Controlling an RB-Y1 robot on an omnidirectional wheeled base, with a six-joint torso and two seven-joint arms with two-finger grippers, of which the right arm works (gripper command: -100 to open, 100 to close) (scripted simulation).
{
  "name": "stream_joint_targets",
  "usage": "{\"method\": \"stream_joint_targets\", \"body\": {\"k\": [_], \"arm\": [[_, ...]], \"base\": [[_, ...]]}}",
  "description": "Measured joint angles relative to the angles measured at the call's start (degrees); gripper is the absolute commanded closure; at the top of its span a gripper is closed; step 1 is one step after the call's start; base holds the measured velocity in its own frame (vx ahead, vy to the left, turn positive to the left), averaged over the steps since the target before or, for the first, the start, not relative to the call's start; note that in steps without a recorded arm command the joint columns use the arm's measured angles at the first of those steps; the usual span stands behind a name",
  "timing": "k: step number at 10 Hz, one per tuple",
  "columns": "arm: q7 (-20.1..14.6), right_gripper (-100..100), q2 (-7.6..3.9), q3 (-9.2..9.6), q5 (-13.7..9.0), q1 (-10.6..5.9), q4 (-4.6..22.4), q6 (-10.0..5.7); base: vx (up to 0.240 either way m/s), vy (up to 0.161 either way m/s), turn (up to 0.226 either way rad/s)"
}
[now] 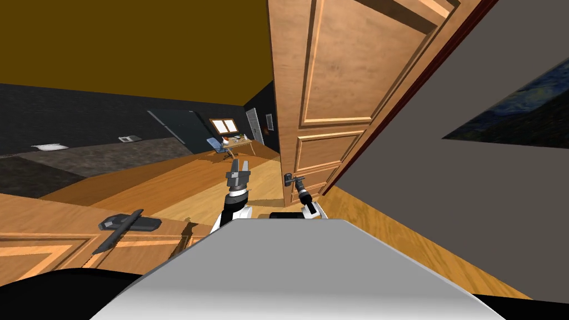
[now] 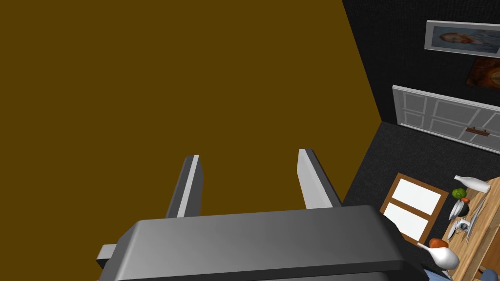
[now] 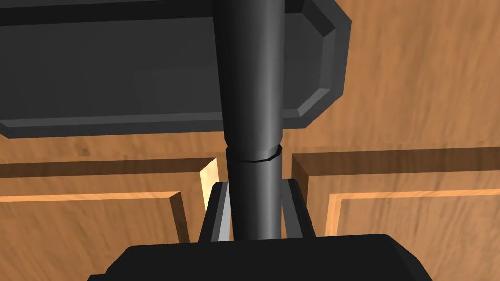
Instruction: Push the door open
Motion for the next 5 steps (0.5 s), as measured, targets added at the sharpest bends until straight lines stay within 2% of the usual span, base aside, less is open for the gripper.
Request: {"method": "stream_joint_targets", "body": {"k": [1,2,3,5], "arm": [[0.3,100,0.80,-1.10,-0.2,-0.77,0.7,-0.10],[0.3,100,0.89,-1.44,-0.3,-1.03,0.6,-0.19],[0.2,100,0.27,-1.84,-0.5,-1.49,0.9,-0.11],[0.3,100,-0.72,-2.63,-0.7,-0.96,0.8,-0.03]], "base": [[0.055,0.070,-0.043],[0.094,0.093,-0.063],[0.120,0.129,-0.080],[0.144,0.097,-0.068]]}}
